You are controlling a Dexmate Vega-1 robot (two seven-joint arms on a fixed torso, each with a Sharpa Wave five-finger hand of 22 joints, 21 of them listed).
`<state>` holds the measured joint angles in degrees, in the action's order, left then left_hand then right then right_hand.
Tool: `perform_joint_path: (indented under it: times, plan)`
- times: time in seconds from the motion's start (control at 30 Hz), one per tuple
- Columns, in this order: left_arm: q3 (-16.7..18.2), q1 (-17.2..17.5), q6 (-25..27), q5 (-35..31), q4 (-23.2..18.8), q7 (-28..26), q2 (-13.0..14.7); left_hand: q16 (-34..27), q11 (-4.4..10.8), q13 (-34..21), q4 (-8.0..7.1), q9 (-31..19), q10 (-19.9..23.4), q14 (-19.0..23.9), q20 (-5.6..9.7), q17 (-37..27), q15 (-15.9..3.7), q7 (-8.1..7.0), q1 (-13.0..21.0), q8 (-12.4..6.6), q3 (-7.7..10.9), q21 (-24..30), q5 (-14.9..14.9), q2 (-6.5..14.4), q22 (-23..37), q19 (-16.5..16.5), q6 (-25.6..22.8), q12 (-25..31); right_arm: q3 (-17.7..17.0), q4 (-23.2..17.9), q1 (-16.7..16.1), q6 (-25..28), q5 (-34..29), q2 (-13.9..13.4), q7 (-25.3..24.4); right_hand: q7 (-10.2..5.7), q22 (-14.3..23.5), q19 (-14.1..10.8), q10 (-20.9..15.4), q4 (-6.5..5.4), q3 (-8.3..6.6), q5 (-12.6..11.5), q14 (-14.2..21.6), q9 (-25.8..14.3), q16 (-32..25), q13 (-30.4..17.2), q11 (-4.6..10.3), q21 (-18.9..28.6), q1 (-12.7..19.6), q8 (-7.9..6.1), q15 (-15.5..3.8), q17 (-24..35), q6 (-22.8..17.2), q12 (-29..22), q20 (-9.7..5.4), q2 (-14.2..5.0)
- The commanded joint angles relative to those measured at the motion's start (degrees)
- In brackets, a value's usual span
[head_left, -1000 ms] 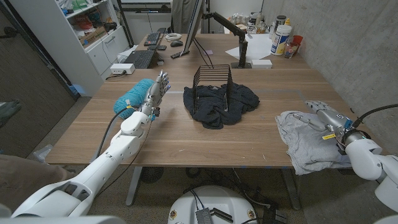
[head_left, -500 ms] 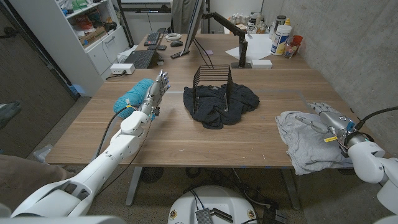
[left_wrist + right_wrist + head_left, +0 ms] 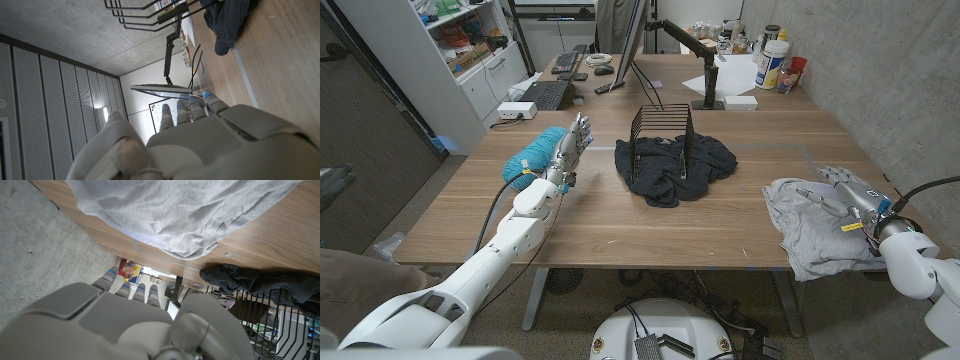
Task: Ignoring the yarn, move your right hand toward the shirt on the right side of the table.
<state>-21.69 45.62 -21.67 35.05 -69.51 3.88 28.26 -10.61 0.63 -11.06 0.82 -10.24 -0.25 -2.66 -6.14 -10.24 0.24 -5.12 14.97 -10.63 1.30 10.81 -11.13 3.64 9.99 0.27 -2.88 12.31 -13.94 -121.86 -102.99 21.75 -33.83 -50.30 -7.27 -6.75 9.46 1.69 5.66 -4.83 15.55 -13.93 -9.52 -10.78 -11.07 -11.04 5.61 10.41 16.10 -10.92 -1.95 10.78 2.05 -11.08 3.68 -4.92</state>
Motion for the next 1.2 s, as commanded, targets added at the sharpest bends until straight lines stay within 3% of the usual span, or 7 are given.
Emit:
perform_joint_path:
  times: [0.03, 1.2]
  plan:
    - [0.0, 0.2, -0.3, 0.0, -0.5, -0.2, 0.0, -0.2, 0.13, -0.3, 0.12, -0.1, 0.6, -0.4, 0.03, -0.2, -0.18, -0.29, 0.3, -0.27, 0.07, 0.3, -0.3, 0.5, 0.1, 0.0, -0.4, 0.3, 1.2, 0.9, 0.0, -0.5, 0.1, 1.2, -2.7, -0.5, 0.3, 0.2, 0.6, 0.1, 0.15, 0.4, -3.1, -0.2, -0.3, -0.2, 0.09, 0.3, 0.3, -0.18, -2.37, 0.3, 0.4, 0.2, 0.34, -0.02]
    - [0.5, 0.9, -0.4, 0.1, -1.0, -0.6, 0.4, -0.1, 0.12, -0.3, 0.21, -0.1, 0.6, -0.4, 0.08, -0.2, -0.22, -0.19, 0.2, -0.2, 0.01, 0.3, -0.3, 0.5, 0.1, 0.0, -0.3, 0.2, 4.0, 2.6, 0.8, 0.8, 1.7, -0.7, -5.2, -0.53, 0.3, 0.2, 1.1, 0.14, 0.13, 0.4, -3.3, -0.2, -0.3, -0.2, 0.17, 0.3, 0.4, -0.25, -2.26, 0.3, 0.4, 0.1, 0.24, -0.03]
